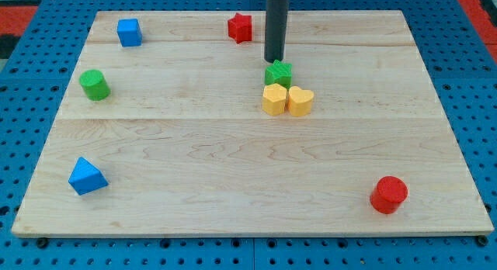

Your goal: Move the red star slightly parallel to the top of the yellow hexagon

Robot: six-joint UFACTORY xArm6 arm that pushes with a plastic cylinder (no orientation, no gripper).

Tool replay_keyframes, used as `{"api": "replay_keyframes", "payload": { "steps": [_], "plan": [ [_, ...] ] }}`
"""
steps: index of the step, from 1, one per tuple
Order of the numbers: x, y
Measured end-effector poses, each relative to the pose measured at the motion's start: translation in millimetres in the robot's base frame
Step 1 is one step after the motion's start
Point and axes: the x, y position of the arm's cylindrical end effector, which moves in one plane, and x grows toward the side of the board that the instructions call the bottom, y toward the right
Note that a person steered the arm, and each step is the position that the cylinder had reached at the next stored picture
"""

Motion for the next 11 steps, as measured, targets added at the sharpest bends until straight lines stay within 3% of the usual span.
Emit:
{"api": "replay_keyframes", "payload": {
  "steps": [2,3,4,5,6,7,8,9,10,11],
  "plan": [
    [29,17],
    [22,17],
    [-24,24],
    [-37,28],
    [-89,-3],
    [-112,-44],
    [-108,-109],
    [-79,-124],
    [-70,-52],
    [-101,-72]
  ]
}}
